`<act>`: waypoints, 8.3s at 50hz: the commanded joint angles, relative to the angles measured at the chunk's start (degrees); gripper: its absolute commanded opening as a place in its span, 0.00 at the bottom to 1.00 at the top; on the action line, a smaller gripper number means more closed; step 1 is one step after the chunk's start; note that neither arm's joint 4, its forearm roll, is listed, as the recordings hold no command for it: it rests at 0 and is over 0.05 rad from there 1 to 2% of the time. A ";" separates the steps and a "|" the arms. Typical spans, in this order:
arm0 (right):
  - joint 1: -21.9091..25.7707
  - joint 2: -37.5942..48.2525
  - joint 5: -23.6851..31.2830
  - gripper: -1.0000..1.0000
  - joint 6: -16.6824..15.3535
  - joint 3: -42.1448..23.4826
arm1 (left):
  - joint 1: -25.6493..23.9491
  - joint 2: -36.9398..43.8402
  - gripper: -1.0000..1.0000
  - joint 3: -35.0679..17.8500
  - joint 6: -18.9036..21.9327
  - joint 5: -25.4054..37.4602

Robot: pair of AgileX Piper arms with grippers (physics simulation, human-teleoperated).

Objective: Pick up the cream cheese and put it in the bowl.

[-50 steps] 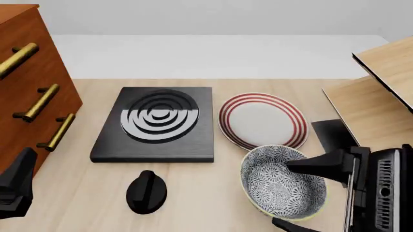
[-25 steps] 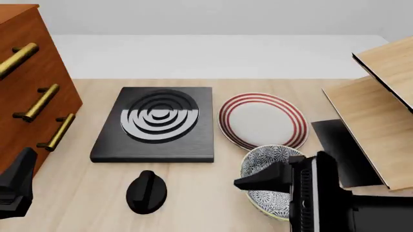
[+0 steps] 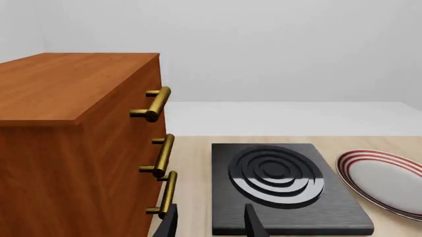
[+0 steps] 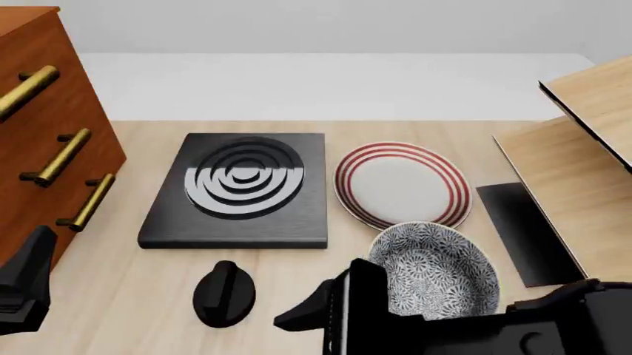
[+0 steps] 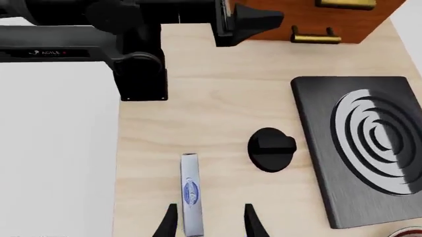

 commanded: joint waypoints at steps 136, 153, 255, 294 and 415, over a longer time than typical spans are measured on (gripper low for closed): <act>-2.08 16.46 -13.47 0.00 3.98 0.98 | 0.00 0.00 1.00 0.00 0.00 0.00; -6.60 -1.29 -6.74 0.00 1.87 3.76 | 0.00 0.00 1.00 0.00 0.00 0.00; -42.25 -11.19 -26.76 0.00 9.11 24.13 | 0.00 0.00 1.00 0.00 0.00 0.00; -44.82 -1.19 -37.26 0.00 9.71 27.38 | 0.00 0.00 1.00 0.00 0.00 0.00; -47.97 -60.45 20.41 1.00 9.41 6.75 | 0.00 0.00 1.00 0.00 0.00 0.00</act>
